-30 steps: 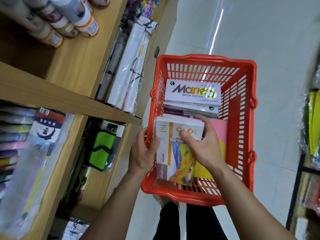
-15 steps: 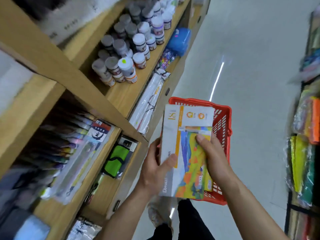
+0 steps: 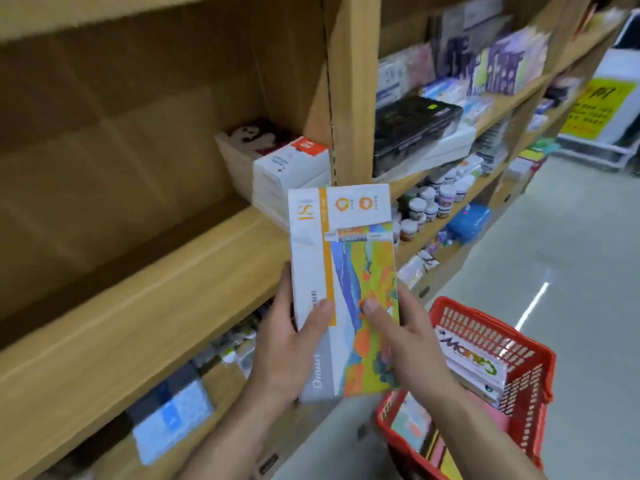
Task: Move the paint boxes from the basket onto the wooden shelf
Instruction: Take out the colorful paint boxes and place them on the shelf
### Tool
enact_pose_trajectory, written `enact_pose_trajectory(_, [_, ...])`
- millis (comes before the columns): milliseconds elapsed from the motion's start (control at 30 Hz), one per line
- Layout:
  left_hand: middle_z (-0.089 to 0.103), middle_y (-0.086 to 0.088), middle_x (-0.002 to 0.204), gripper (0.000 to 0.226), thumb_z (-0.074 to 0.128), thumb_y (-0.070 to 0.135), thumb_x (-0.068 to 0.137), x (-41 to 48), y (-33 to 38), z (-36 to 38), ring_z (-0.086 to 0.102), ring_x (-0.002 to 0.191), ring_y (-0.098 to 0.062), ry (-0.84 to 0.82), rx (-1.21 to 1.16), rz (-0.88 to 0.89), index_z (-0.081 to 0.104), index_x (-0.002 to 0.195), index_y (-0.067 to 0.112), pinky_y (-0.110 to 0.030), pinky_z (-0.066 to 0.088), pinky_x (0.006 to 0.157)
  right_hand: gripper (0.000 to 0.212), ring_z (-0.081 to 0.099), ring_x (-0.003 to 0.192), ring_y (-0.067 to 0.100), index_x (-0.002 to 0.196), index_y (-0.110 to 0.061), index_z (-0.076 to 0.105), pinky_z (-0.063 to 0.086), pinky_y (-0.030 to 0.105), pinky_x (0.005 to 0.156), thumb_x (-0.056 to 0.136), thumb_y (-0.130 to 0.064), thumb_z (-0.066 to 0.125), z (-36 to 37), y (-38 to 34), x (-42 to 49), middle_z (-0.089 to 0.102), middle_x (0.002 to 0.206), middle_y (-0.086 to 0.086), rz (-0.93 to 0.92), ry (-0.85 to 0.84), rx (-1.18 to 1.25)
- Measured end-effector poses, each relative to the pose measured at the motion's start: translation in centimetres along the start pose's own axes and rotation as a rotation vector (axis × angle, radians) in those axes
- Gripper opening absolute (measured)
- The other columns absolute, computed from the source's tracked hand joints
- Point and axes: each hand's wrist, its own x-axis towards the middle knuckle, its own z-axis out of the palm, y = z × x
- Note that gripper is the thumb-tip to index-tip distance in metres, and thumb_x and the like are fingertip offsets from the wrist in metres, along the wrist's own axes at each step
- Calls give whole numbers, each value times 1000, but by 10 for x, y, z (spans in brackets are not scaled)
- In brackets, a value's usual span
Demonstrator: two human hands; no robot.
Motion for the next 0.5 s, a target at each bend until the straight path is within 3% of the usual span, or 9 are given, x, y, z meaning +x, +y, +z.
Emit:
enact_pose_trajectory(67, [74,10,120,66,70,41,77,0,12,-30,73,105,-12,82,-7,41,51,139,26,-27,58,80,48,73,98,12,135,-32,64,59,36,83,91,-49,72,29,-15,18,72,123,-3,-46,-47,-61])
enact_pose_trajectory(100, [74,12,119,68,71,36,77,3,16,-44,72,104,-10,116,-2,57,49,140,23,-25,57,80,42,72,94,14,128,-35,69,59,34,80,88,-49,72,44,-22,28,67,123,3,-65,-68,-74])
enact_pose_trajectory(167, [72,20,118,70,71,35,79,12,22,-71,70,108,-5,163,65,88,43,143,25,-29,56,86,11,63,64,10,101,-36,75,51,23,56,91,-40,74,72,-35,53,67,100,7,-58,-93,-70])
enact_pose_trajectory(200, [70,22,121,73,71,38,79,19,22,-84,68,111,-5,185,105,97,41,144,27,-32,55,91,3,63,58,7,93,-36,73,49,21,54,94,-34,74,86,-42,65,70,90,-1,-37,-127,-73])
enact_pose_trajectory(267, [67,16,128,67,69,34,84,36,17,-105,65,118,-8,238,156,98,40,144,28,-37,52,100,4,75,73,3,94,-32,76,57,25,70,96,-31,72,111,-48,89,79,89,-12,-20,-165,-116])
enact_pose_trajectory(300, [66,10,130,61,68,28,87,45,15,-114,64,119,-12,267,166,83,41,141,28,-41,50,104,11,77,79,8,97,-25,79,56,28,73,95,-33,73,123,-49,100,82,89,-7,-30,-160,-166])
enact_pose_trajectory(367, [65,3,129,53,68,24,87,62,11,-128,64,119,-18,309,151,32,44,134,28,-49,48,107,30,71,58,15,89,-11,77,49,23,58,93,-40,73,140,-45,118,76,67,2,-20,-144,-260])
enact_pose_trajectory(433, [66,2,129,57,70,30,81,74,8,-140,65,117,-20,320,148,-24,46,132,27,-52,48,105,35,52,35,11,73,-11,68,37,19,40,94,-39,71,152,-41,131,57,43,-4,35,-135,-307])
enact_pose_trajectory(500, [65,4,131,70,70,36,74,83,5,-148,65,117,-19,293,151,-74,44,138,27,-49,49,105,30,54,41,12,73,-13,70,37,18,38,95,-35,68,158,-35,142,59,46,-7,73,-129,-346])
